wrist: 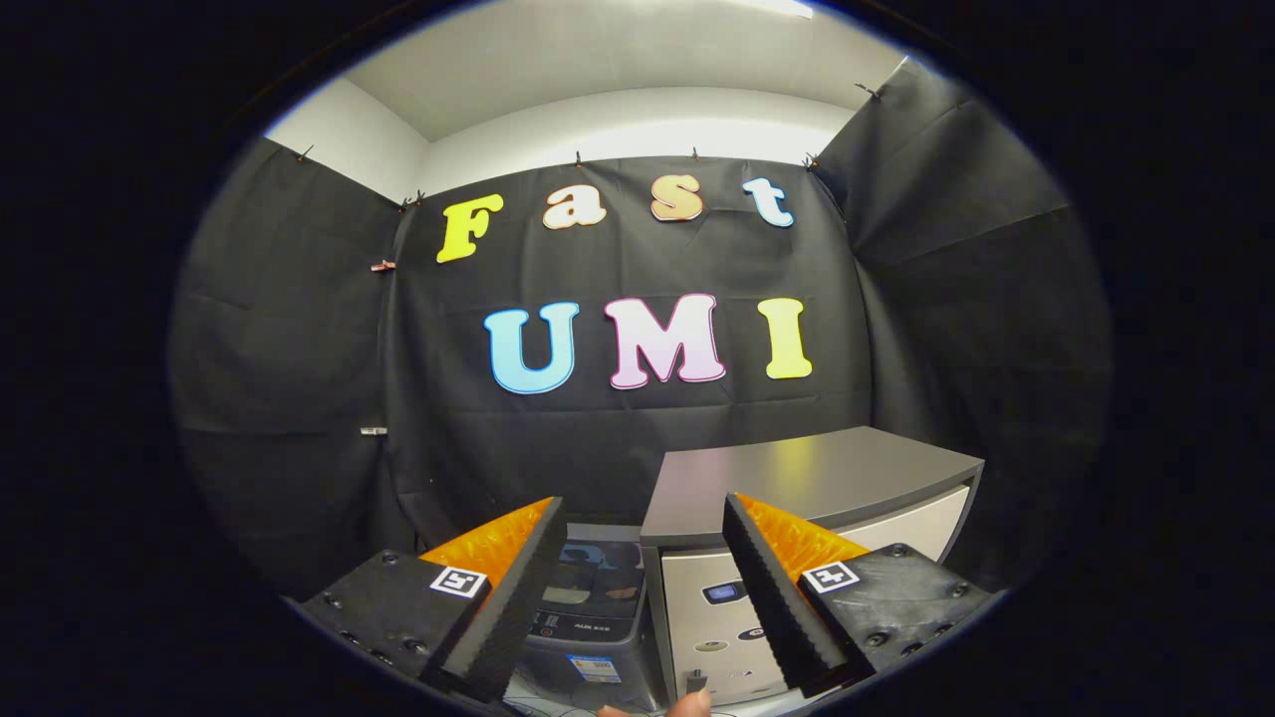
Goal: Put the clothes into the washing machine and then close the washing machine lid.
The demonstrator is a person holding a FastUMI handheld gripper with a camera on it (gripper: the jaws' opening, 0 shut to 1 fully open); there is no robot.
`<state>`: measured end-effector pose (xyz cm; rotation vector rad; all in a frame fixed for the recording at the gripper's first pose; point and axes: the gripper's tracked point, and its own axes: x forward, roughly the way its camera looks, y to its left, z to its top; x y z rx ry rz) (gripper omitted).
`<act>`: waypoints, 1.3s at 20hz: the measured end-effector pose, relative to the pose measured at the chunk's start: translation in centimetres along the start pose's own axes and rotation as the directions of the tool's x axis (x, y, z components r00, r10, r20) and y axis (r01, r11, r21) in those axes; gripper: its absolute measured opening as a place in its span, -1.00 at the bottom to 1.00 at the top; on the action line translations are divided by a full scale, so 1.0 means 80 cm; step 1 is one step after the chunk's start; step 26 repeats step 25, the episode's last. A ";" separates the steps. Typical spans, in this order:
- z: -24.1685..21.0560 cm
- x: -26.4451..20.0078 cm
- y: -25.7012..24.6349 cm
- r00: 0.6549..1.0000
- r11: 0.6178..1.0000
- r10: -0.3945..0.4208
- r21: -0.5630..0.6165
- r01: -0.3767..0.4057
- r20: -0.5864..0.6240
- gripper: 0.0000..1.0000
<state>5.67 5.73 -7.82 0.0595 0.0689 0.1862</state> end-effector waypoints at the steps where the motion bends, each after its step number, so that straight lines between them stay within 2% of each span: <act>1: -0.002 0.002 -0.001 1.000 1.000 -0.003 0.004 0.003 -0.008 0.98; 10: -0.003 -0.005 -0.014 0.999 0.999 -0.040 0.037 0.040 -0.013 0.98; 26: -0.007 -0.005 -0.005 0.999 0.999 -0.032 0.031 0.033 -0.018 0.98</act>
